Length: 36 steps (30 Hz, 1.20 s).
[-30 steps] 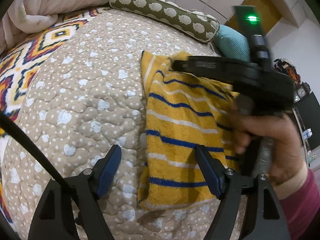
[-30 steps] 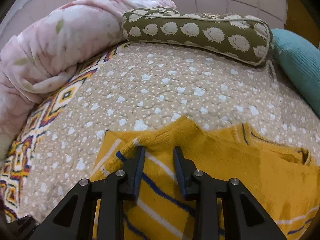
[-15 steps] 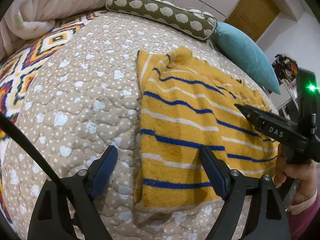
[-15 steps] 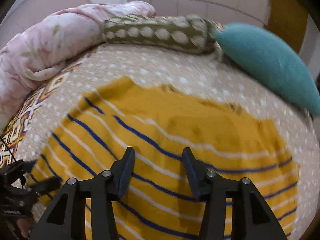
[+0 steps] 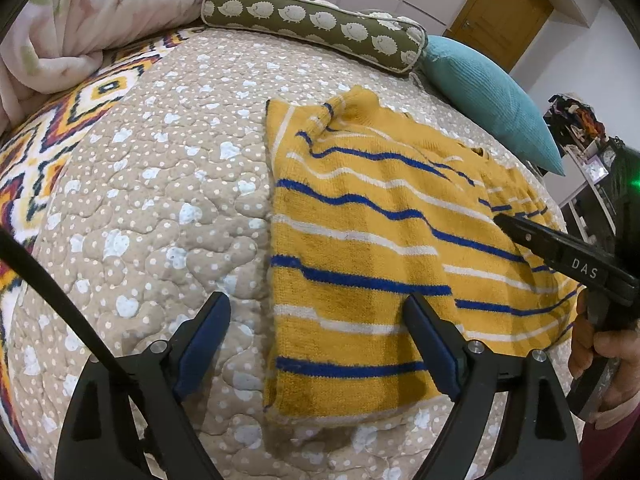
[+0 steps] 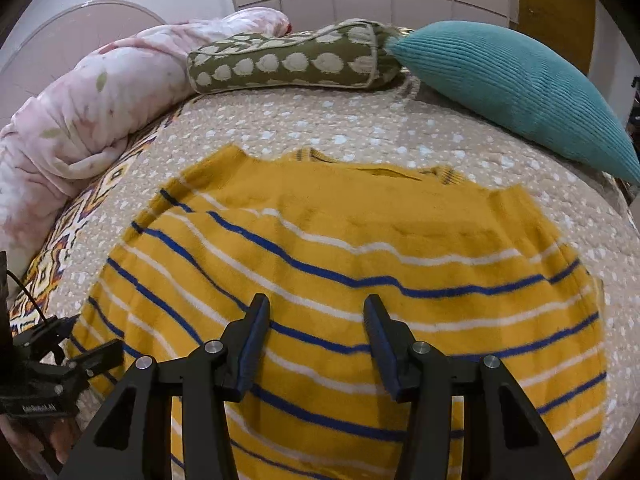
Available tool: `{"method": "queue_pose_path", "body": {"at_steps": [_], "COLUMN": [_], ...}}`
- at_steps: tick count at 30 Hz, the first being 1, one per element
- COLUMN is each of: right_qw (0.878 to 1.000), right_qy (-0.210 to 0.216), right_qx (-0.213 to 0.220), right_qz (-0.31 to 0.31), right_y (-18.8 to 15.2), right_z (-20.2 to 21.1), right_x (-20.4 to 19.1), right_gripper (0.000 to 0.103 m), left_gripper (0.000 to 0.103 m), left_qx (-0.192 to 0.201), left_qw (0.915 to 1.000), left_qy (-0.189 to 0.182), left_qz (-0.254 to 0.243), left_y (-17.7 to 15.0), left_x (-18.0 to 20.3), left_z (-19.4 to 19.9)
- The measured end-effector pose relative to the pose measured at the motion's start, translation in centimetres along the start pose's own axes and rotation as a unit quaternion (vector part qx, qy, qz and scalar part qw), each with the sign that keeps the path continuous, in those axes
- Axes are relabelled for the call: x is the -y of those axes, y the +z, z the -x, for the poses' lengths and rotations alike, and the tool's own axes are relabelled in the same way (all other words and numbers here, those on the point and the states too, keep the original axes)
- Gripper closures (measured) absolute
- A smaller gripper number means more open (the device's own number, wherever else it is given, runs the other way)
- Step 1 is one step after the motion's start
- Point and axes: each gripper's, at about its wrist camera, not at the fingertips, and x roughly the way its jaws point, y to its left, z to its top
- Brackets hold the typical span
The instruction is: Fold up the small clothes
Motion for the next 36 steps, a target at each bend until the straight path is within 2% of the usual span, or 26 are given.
{"method": "queue_pose_path", "body": {"at_steps": [3, 6, 7, 14, 16, 18, 20, 21, 22, 24, 27, 30, 31, 32, 33, 36], "right_qw": [1.0, 1.0, 1.0, 0.999, 0.999, 1.0, 0.999, 0.999, 0.999, 0.999, 0.998, 0.997, 0.997, 0.997, 0.998, 0.999], "right_qy": [0.005, 0.015, 0.015, 0.021, 0.022, 0.021, 0.023, 0.028, 0.033, 0.039, 0.053, 0.067, 0.068, 0.064, 0.056, 0.052], "right_qx": [0.0, 0.005, 0.007, 0.019, 0.019, 0.015, 0.015, 0.015, 0.015, 0.014, 0.017, 0.032, 0.034, 0.034, 0.029, 0.014], "right_qz": [-0.013, -0.018, -0.015, -0.025, -0.023, -0.017, -0.017, -0.019, -0.023, -0.03, -0.036, -0.038, -0.033, -0.027, -0.015, -0.005], "right_y": [-0.6, -1.0, -1.0, -0.9, -0.9, -0.9, -1.0, -1.1, -1.2, -1.3, -1.2, -0.9, -0.7, -0.7, -0.7, -0.9], "right_z": [0.3, 1.0, 1.2, 2.0, 2.0, 1.8, 1.7, 1.7, 1.6, 1.6, 1.6, 2.0, 1.9, 1.8, 1.4, 0.2], "right_x": [1.2, 1.7, 1.7, 3.3, 3.7, 3.8, 3.9, 4.0, 4.2, 4.5, 4.7, 4.6, 4.3, 4.1, 3.7, 3.6], "right_gripper": [0.05, 0.047, 0.044, 0.043, 0.043, 0.043, 0.043, 0.043, 0.043, 0.043, 0.043, 0.043, 0.046, 0.054, 0.069, 0.071], "left_gripper": [0.015, 0.015, 0.015, 0.014, 0.013, 0.013, 0.018, 0.025, 0.039, 0.044, 0.054, 0.054, 0.054, 0.054, 0.054, 0.054], "left_qx": [0.003, 0.024, 0.025, 0.014, 0.009, -0.001, -0.011, -0.014, -0.017, -0.022, -0.031, -0.031, -0.032, -0.032, -0.032, -0.032], "left_qw": [0.9994, 0.9953, 0.995, 0.9974, 0.9974, 0.9976, 0.9984, 0.9987, 0.9992, 0.9994, 0.9984, 0.9967, 0.997, 0.9975, 0.9979, 0.9979], "left_qy": [-0.022, -0.045, -0.042, 0.024, 0.032, 0.021, 0.004, 0.005, 0.002, -0.006, -0.025, -0.035, -0.031, -0.024, -0.017, -0.012], "left_qz": [0.026, 0.082, 0.087, 0.067, 0.065, 0.065, 0.056, 0.049, 0.036, 0.025, 0.039, 0.066, 0.064, 0.058, 0.054, 0.056], "left_y": [0.2, 0.6, 0.7, 2.4, 2.9, 3.3, 3.7, 3.8, 3.9, 4.0, 4.0, 3.9, 3.9, 3.9, 3.9, 3.9], "left_x": [-0.7, -2.1, -2.2, -0.7, -0.2, 0.2, 1.2, 1.6, 2.1, 2.7, 2.0, 1.1, 1.3, 1.5, 1.7, 2.0], "left_z": [0.3, 0.7, 0.6, -0.9, -1.4, -1.8, -2.6, -2.8, -3.0, -3.0, -2.7, -2.5, -2.5, -2.5, -2.5, -2.6]}}
